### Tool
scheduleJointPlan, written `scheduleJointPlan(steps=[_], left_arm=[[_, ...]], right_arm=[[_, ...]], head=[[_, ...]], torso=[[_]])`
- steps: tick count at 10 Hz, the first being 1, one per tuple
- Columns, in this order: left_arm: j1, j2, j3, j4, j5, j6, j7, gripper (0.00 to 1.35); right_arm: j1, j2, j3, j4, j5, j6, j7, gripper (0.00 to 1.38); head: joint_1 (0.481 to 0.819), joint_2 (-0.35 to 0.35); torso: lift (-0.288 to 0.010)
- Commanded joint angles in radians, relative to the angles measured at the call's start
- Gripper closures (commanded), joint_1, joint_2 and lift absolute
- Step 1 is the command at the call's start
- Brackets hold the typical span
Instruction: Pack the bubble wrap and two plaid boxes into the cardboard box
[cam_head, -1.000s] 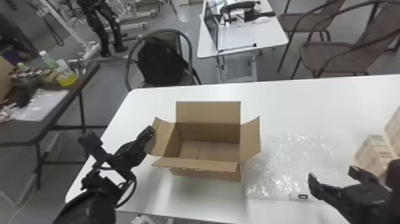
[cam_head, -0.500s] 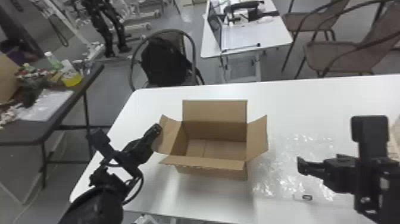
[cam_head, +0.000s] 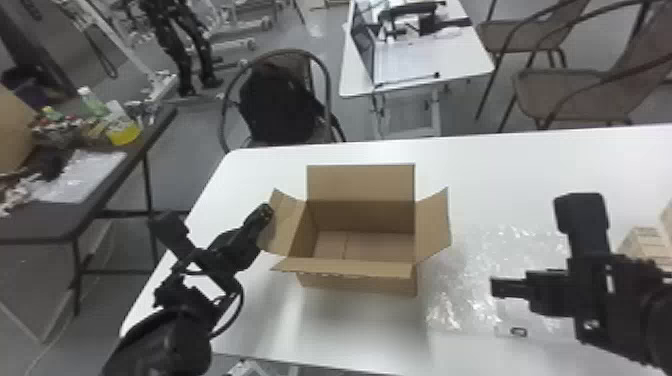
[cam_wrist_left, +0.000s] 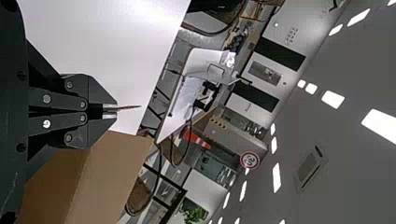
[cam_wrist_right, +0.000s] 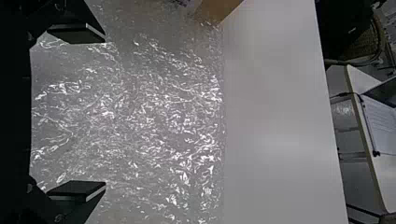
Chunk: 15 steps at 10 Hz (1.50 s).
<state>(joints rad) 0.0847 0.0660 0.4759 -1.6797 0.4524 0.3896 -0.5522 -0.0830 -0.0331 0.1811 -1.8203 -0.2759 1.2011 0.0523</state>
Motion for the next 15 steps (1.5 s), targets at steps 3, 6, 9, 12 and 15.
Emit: scheduleJointPlan(steps=[3,6,9,12,15], left_arm=[[-0.011,0.000,-0.017,0.000,0.003,0.000,0.000,1.22],[-0.011,-0.002,-0.019,0.000,0.008,0.000,0.000,1.22],[-0.011,-0.002,-0.022,0.000,0.017,-0.001,0.001,1.22],[-0.010,-0.002,-0.020,0.000,0.020,-0.003,0.003,1.22],[-0.010,-0.002,-0.022,0.000,0.022,-0.005,0.003,1.22]], right_arm=[[-0.073,-0.002,0.031,0.093,-0.017,0.028,-0.002,0.56],[-0.106,-0.018,0.044,0.104,-0.016,0.069,-0.002,0.87],[-0.126,-0.025,0.049,0.122,-0.022,0.115,0.000,1.08],[-0.141,-0.048,0.063,0.136,-0.048,0.123,0.000,1.04],[-0.136,-0.048,0.063,0.144,-0.068,0.100,0.000,0.07]], head=[[0.695,0.314],[0.695,0.308],[0.695,0.302],[0.695,0.295],[0.695,0.298]], torso=[[-0.108],[-0.108],[-0.108],[-0.108],[-0.108]])
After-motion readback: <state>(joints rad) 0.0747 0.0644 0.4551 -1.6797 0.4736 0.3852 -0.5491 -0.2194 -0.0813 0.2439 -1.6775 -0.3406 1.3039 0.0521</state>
